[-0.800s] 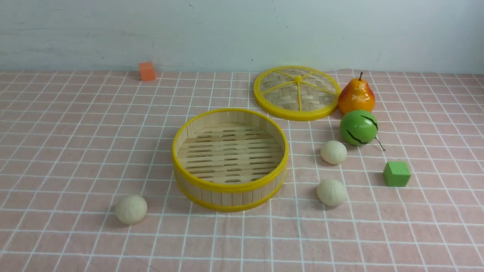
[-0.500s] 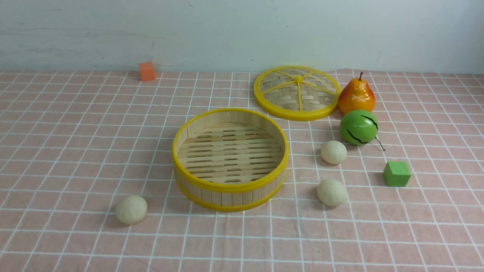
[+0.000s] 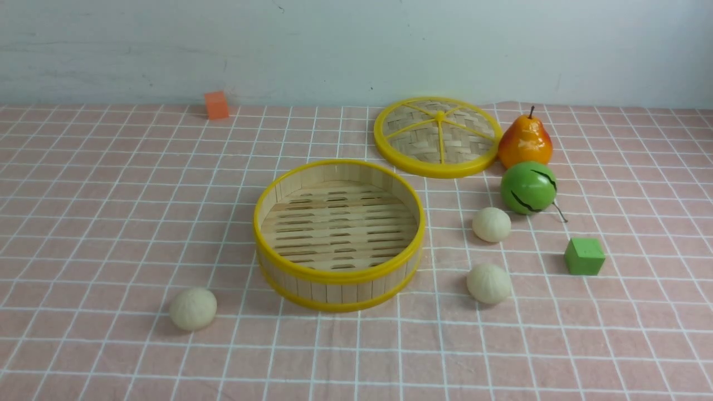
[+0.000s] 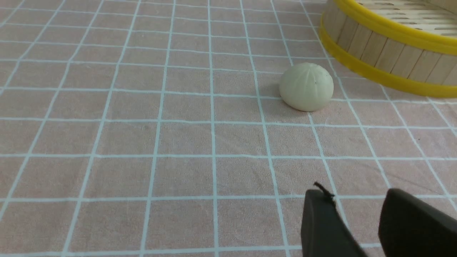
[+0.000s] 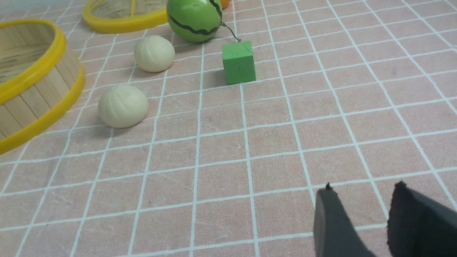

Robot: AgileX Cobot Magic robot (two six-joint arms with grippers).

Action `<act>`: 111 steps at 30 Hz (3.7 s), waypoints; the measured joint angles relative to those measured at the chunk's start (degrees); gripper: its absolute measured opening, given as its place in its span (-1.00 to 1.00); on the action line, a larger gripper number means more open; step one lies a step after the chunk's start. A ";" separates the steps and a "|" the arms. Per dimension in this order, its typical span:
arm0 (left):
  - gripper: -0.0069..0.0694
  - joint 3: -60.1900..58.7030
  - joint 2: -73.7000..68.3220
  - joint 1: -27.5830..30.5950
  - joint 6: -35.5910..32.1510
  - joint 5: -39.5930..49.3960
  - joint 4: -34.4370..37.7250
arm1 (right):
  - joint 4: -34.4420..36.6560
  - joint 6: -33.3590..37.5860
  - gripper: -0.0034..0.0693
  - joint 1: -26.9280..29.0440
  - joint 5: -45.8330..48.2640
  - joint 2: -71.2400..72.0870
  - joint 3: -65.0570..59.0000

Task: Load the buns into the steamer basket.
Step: Use the left arm to grab a steamed stuffed bun, then use the left arm to put the steamed stuffed bun into the steamer

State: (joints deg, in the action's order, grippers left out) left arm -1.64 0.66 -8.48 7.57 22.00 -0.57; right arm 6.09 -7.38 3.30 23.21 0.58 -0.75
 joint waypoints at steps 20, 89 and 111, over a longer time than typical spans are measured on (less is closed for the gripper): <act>-0.20 -0.04 0.00 0.00 -0.02 -9.67 4.64 | 0.00 0.00 -0.25 0.00 -7.08 0.00 -0.69; -0.86 70.47 -102.80 -7.29 14.07 18.53 -7.45 | -4.06 7.38 -0.84 -16.58 17.06 -78.90 49.63; -0.36 92.56 -117.19 -13.97 -0.20 15.14 4.16 | 1.73 8.98 -0.50 -16.58 16.62 -81.41 49.78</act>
State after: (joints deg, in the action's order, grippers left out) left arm 90.93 -116.53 -22.45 7.36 37.14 3.58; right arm 7.81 1.60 -13.28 39.83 -80.83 49.03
